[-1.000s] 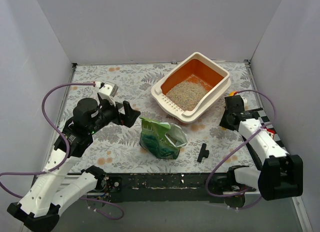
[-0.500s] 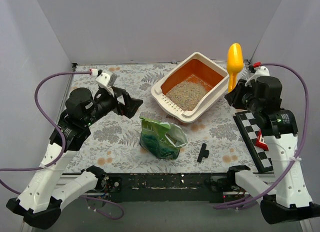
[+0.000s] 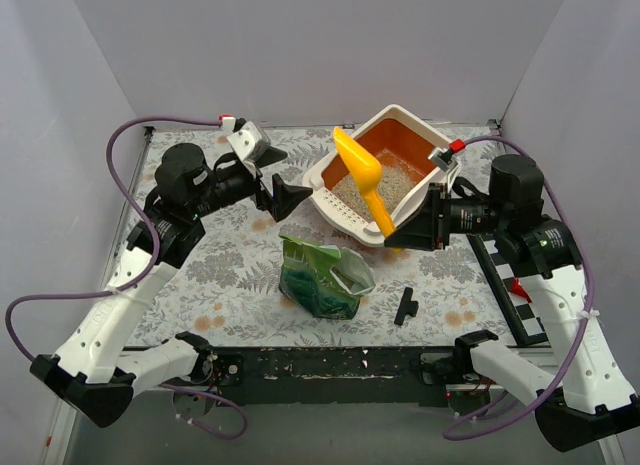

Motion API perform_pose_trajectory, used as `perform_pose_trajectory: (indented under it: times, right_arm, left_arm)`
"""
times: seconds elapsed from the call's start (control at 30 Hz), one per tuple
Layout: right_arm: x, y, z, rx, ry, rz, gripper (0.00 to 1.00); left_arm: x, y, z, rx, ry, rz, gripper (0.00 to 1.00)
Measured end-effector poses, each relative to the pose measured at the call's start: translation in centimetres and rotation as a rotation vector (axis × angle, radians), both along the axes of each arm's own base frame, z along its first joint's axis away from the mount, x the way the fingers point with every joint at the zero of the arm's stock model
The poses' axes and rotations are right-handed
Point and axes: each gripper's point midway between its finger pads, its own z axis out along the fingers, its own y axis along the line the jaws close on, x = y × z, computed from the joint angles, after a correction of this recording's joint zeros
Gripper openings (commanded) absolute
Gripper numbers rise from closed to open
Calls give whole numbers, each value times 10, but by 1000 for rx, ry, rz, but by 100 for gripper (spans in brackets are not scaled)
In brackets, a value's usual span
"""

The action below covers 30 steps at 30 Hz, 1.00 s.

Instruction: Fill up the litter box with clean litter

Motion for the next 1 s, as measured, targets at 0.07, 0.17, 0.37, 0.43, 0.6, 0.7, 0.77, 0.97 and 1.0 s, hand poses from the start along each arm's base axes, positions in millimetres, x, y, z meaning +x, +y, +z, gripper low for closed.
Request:
perform_pose_trajectory:
  times: [0.07, 0.17, 0.37, 0.43, 0.6, 0.7, 0.77, 0.97, 1.0]
  right_arm:
    - [-13, 6, -1, 23, 30, 74, 1]
    - [-30, 10, -6, 44, 59, 158, 1]
    - [-54, 13, -19, 64, 104, 254, 1]
    - [-58, 13, -19, 71, 110, 277, 1]
    - [-66, 14, -25, 86, 131, 319, 1]
    - [-68, 15, -30, 88, 151, 335, 1]
    - [-68, 16, -32, 90, 162, 343, 1]
    - [-70, 19, -31, 94, 169, 375, 1]
    - [-70, 20, -31, 94, 176, 380, 1]
  left_arm:
    - [1, -5, 2, 12, -45, -38, 98]
    - [-3, -11, 11, 15, -120, -93, 98]
    - [-22, -19, 27, 14, -293, -223, 98]
    - [-30, -20, 26, 19, -336, -262, 98]
    - [-41, -24, 25, 31, -404, -338, 98]
    - [-45, -26, 25, 30, -436, -370, 98]
    - [-46, -28, 26, 29, -450, -387, 98]
    - [-50, -34, 21, 17, -470, -447, 98]
    - [-50, -34, 19, 16, -469, -454, 98]
